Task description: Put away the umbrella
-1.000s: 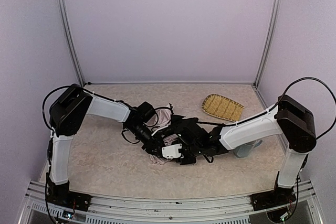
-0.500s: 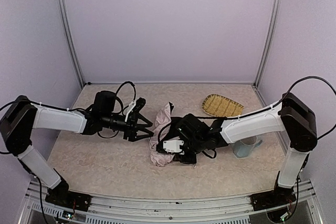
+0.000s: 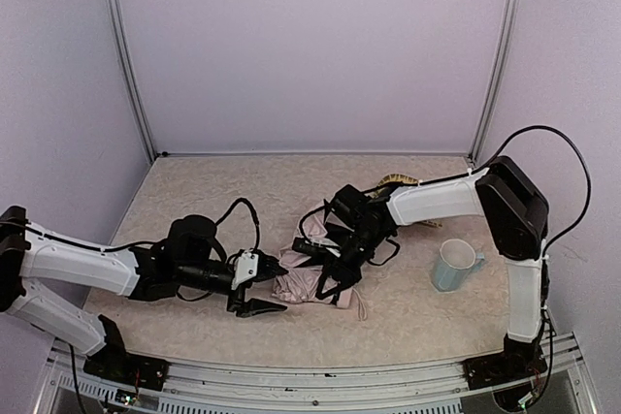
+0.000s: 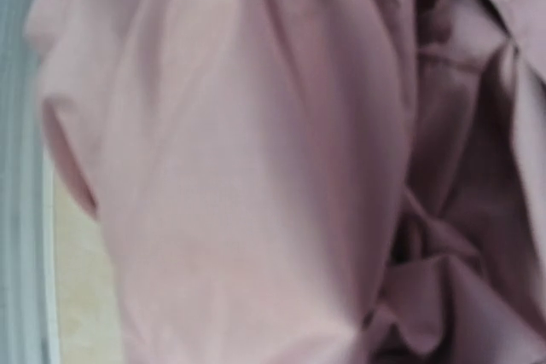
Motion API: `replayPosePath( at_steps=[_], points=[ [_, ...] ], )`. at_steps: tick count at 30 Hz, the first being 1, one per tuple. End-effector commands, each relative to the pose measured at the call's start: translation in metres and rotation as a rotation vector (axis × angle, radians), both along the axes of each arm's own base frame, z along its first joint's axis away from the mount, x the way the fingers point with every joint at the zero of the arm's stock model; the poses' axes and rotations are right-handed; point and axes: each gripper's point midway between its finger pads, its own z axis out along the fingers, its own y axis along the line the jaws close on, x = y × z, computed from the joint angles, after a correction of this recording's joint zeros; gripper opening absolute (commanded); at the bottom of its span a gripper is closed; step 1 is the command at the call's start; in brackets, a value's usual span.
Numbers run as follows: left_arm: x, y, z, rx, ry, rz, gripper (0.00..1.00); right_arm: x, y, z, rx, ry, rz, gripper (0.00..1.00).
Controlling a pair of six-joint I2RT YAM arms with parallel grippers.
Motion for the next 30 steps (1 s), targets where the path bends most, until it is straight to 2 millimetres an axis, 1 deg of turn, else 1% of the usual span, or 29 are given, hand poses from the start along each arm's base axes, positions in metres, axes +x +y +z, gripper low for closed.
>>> replayPosePath(
  at_steps=[1,2,4,5,7,9,11,12,13,14,15,18,20,22,25,27,30],
  points=[
    [0.023,-0.002,-0.030,0.159,-0.183,0.045,0.74,-0.035,-0.020,-0.030,-0.139,0.340,0.012,0.06],
    [0.030,-0.004,-0.033,0.182,-0.207,0.057,0.74,-0.031,-0.018,-0.035,-0.149,0.346,0.017,0.06],
    [0.040,-0.007,-0.044,0.237,-0.253,0.069,0.76,-0.030,-0.021,-0.043,-0.163,0.369,0.026,0.06],
    [0.044,-0.008,-0.049,0.259,-0.269,0.070,0.81,-0.029,-0.022,-0.045,-0.163,0.376,0.024,0.06],
    [0.050,-0.010,-0.064,0.311,-0.277,0.061,0.81,-0.024,-0.022,-0.047,-0.145,0.391,0.013,0.06],
    [0.054,-0.012,-0.080,0.362,-0.255,0.056,0.79,-0.019,-0.020,-0.046,-0.121,0.395,0.004,0.06],
    [0.058,-0.012,-0.096,0.414,-0.221,0.066,0.70,-0.014,-0.019,-0.044,-0.105,0.387,-0.001,0.08],
    [0.059,-0.012,-0.101,0.433,-0.198,0.074,0.64,-0.012,-0.017,-0.043,-0.097,0.384,-0.006,0.10],
    [0.059,-0.012,-0.106,0.451,-0.169,0.084,0.54,-0.009,-0.016,-0.041,-0.085,0.377,-0.013,0.13],
    [0.060,-0.012,-0.108,0.459,-0.151,0.092,0.49,-0.006,-0.015,-0.038,-0.072,0.371,-0.022,0.15],
    [0.059,-0.011,-0.109,0.463,-0.136,0.092,0.45,-0.002,-0.013,-0.033,-0.050,0.359,-0.027,0.18],
    [0.050,-0.011,-0.113,0.469,-0.093,0.063,0.42,0.013,-0.010,-0.015,0.008,0.300,-0.069,0.35],
    [0.046,-0.013,-0.114,0.472,-0.032,0.051,0.41,0.023,-0.012,-0.004,0.042,0.252,-0.108,0.45],
    [0.047,-0.015,-0.116,0.486,0.056,0.058,0.39,0.033,-0.017,0.012,0.076,0.188,-0.151,0.52],
    [0.055,-0.019,-0.117,0.497,0.209,0.107,0.33,0.041,-0.025,0.040,0.135,0.043,-0.210,0.57],
    [0.060,-0.022,-0.118,0.487,0.304,0.119,0.30,0.046,-0.030,0.060,0.187,-0.067,-0.253,0.59],
    [0.062,-0.022,-0.122,0.485,0.444,0.106,0.29,0.052,-0.042,0.087,0.257,-0.234,-0.319,0.60]
  ],
)
